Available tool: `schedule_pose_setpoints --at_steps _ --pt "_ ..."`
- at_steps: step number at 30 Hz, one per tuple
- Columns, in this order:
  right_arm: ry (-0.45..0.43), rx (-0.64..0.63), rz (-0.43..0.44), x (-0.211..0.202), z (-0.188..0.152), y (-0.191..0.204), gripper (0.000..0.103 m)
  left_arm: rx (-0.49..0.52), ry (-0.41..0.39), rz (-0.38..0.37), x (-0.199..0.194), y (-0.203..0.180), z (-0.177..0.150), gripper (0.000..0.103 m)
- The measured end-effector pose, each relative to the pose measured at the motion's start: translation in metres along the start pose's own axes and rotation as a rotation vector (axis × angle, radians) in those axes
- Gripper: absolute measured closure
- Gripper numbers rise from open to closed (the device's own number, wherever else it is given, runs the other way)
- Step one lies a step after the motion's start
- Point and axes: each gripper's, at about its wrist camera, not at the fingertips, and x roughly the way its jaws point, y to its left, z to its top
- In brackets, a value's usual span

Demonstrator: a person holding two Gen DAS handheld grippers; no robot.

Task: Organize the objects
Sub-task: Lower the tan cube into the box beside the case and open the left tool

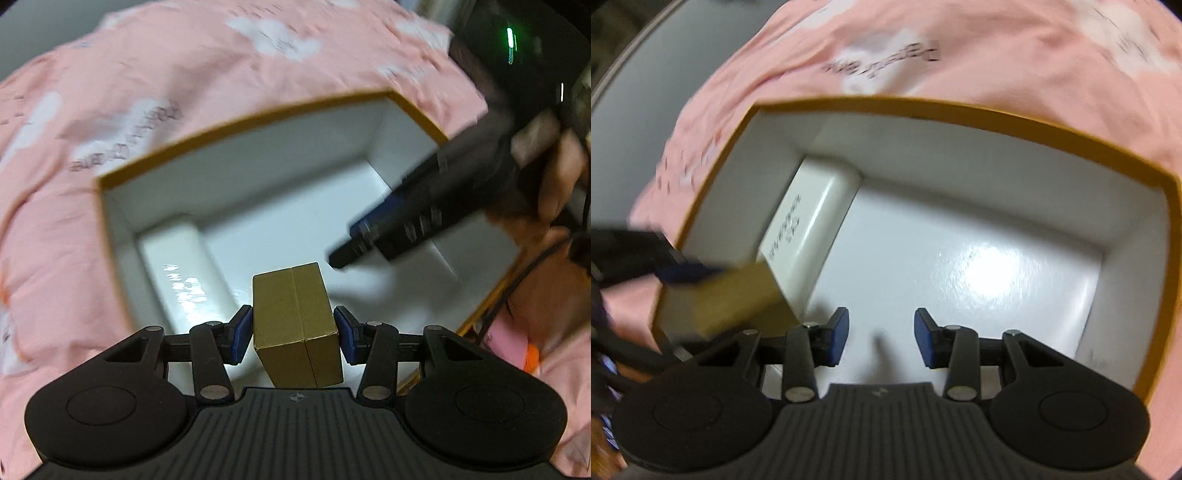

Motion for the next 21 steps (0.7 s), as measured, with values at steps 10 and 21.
schedule_pose_setpoints --at_steps 10,21 --pt "-0.017 0.192 0.188 -0.020 -0.021 -0.022 0.060 0.164 0.087 -0.066 0.025 -0.021 0.004 0.049" --pt "0.100 0.281 0.254 0.012 -0.031 -0.019 0.070 0.037 0.071 -0.158 0.014 -0.002 -0.009 0.038"
